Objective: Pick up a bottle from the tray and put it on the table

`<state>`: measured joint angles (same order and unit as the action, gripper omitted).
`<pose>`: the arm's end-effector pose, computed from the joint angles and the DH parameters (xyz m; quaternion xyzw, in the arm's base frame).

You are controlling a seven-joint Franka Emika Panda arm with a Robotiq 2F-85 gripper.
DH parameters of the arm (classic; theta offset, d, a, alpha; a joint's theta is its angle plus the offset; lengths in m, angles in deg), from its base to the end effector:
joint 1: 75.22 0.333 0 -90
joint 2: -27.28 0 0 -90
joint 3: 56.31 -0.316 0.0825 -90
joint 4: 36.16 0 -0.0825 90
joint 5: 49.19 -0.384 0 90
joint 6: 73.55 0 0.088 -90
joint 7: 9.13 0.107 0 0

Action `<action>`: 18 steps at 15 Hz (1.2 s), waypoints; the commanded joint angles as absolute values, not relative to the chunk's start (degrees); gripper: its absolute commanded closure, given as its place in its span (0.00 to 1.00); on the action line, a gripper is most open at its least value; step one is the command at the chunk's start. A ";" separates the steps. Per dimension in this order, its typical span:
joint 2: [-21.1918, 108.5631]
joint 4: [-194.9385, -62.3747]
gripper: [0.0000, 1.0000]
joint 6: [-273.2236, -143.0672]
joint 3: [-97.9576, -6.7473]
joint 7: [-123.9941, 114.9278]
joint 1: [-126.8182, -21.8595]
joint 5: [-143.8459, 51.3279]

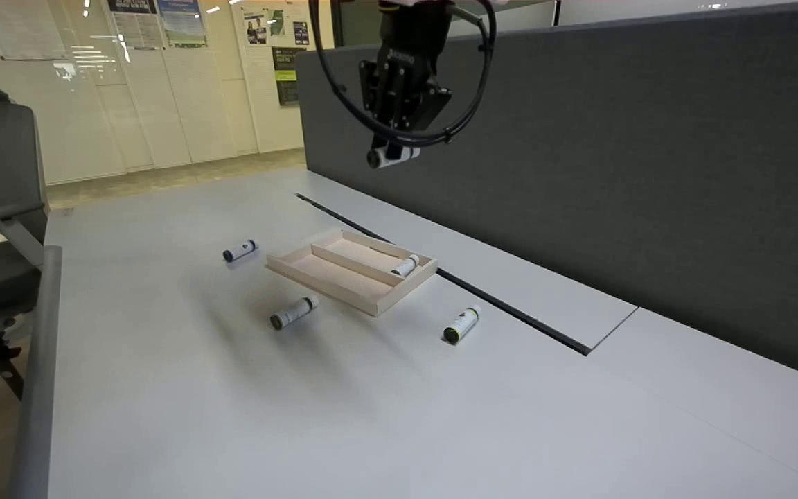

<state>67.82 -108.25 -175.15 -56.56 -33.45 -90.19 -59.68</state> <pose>0.7009 -0.1685 0.3274 -0.9899 -0.0557 0.0605 0.1157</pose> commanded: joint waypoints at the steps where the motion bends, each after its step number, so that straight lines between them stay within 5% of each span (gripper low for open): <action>1: 67.35 -109.19 0.74 -175.00 -56.66 -33.71 -90.58 -59.56; 11: 67.80 -108.86 0.74 -175.15 -56.82 -33.85 -90.36 -59.54; 12: 67.81 -108.86 0.93 -175.15 -56.82 -33.85 -90.36 -59.54; 18: 68.04 -117.94 0.93 -187.40 -55.76 -35.74 -90.46 -56.96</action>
<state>68.20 -113.87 -183.07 -56.28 -35.33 -90.23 -58.19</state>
